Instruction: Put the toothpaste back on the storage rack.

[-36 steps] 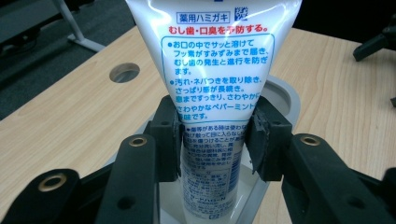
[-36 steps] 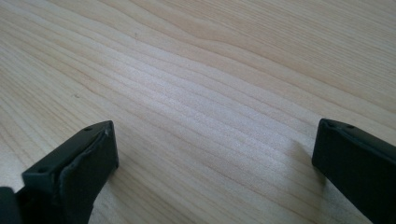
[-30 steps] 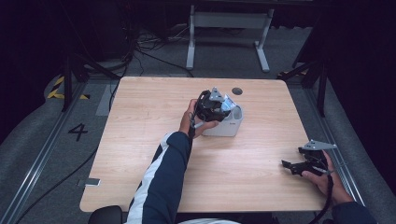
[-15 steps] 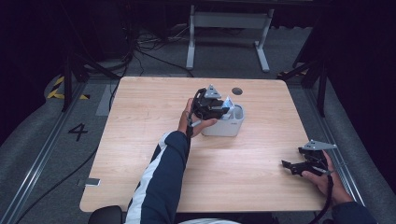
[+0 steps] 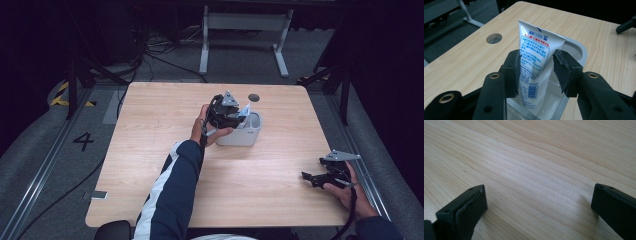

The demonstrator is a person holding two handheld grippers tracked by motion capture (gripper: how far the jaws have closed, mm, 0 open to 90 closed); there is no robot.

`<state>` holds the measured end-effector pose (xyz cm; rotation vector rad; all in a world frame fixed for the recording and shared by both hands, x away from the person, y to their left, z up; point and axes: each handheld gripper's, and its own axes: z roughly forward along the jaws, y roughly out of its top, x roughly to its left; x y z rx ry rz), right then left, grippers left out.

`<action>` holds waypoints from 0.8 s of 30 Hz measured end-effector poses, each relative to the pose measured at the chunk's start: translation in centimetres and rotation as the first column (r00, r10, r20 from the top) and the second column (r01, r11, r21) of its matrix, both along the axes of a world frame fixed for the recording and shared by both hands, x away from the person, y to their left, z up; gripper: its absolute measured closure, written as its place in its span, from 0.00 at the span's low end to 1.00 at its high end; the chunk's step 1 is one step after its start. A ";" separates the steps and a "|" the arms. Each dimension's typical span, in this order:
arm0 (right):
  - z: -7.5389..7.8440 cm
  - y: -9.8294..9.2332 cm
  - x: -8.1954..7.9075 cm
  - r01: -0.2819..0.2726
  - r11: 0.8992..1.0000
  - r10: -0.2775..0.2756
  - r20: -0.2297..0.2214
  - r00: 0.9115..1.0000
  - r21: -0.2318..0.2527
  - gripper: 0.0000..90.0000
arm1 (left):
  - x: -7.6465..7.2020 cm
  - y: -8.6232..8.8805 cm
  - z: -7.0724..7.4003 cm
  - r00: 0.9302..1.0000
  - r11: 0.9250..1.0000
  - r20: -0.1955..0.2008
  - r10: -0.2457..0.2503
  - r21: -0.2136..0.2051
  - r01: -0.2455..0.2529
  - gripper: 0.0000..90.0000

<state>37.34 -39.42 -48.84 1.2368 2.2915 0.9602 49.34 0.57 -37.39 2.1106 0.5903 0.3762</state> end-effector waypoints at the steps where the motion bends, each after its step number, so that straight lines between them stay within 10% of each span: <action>1: 0.0 0.0 0.0 0.000 1.000 0.000 0.000 1.000 0.000 0.01 | 0.0 0.0 0.0 1.000 1.000 0.002 -0.001 0.002 0.001 0.63; 24: 0.0 0.0 0.0 0.000 1.000 0.000 0.000 1.000 0.000 0.01 | -2.2 1.7 1.4 0.997 0.989 0.068 0.034 0.141 -0.043 0.39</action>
